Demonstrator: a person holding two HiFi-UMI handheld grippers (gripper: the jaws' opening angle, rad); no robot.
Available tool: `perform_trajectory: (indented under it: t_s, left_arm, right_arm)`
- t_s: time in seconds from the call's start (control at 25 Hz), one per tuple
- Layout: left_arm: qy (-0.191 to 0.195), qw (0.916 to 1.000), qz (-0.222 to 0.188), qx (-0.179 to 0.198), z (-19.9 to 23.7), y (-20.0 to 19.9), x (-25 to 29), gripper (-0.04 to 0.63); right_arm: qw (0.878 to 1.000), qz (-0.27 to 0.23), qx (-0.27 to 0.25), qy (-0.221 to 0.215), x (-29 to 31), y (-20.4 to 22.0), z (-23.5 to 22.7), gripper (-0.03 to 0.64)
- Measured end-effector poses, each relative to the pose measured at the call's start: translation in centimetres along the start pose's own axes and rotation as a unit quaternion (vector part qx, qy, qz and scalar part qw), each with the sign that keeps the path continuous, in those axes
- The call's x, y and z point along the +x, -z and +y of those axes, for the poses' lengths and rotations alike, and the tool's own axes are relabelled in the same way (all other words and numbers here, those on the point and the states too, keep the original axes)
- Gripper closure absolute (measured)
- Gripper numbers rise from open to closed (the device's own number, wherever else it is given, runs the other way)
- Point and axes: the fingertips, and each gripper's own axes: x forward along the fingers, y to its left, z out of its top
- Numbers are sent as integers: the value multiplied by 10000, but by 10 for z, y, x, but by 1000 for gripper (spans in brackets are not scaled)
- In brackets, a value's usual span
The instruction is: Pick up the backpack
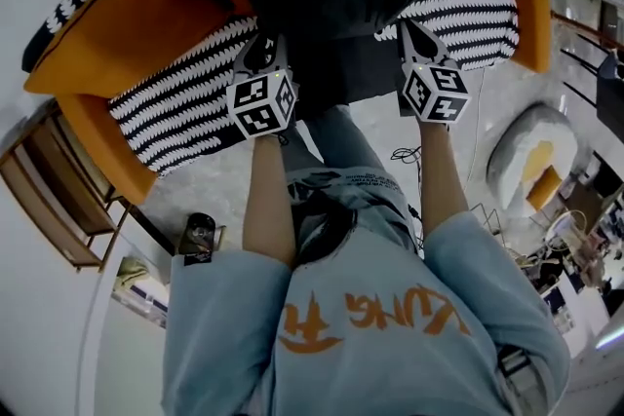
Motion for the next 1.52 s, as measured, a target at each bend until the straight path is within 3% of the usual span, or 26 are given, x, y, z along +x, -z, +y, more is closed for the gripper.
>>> perform_trajectory:
  t_s: [0.12,0.2,0.32,0.48,0.76,1.08,1.32,1.52]
  left_arm:
    - [-112,9999,61,-8,7,-1,15,445]
    - [-185,9998,90,-43,12,-1,23,428]
    - [-264,9995,173,-58,21,1,31,403]
    - [-331,9991,246,-61,35,1,34,369]
    - [-300,9991,297,71,42,-2,55,328]
    - [-194,9964,417,713,43,-9,72,334]
    - [-366,9936,614,874,45,-10,70,421]
    - [-278,9937,748,786,33,-2,69,463]
  right_arm:
    - [9999,78,48,93,11,2,-15,615]
    - [9998,171,63,61,19,5,-23,532]
    - [9996,295,6,38,32,6,-29,516]
    - [9993,382,21,45,48,3,-33,446]
    - [9988,482,-62,38,74,6,-37,416]
    - [9991,428,39,45,97,5,-43,422]
    - [9974,621,323,-167,91,6,-31,531]
    - [9965,689,469,-80,87,18,-44,558]
